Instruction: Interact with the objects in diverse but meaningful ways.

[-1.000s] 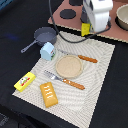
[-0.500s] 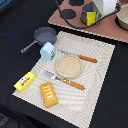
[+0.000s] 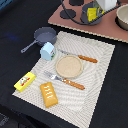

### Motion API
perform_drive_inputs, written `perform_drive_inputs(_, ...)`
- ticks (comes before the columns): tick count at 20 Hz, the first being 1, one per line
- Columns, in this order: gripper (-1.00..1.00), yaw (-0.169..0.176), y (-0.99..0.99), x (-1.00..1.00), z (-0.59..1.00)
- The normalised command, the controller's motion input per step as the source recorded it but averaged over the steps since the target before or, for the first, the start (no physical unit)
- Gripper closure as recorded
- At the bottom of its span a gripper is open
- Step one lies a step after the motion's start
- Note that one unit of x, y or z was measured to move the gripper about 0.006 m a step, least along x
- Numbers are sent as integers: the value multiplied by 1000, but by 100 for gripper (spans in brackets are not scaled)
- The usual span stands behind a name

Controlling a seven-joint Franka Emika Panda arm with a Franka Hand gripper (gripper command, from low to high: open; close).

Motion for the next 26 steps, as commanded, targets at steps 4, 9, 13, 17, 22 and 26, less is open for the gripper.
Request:
perform_drive_inputs(4, 100, 0, 802, 0, 306)
perform_drive_inputs(9, 100, 0, 763, 0, 230)
perform_drive_inputs(13, 100, 0, 666, 11, 194)
perform_drive_inputs(17, 100, 0, 557, 86, 73)
perform_drive_inputs(22, 100, 0, 445, 50, -15)
perform_drive_inputs(26, 100, 0, 349, 26, -60)
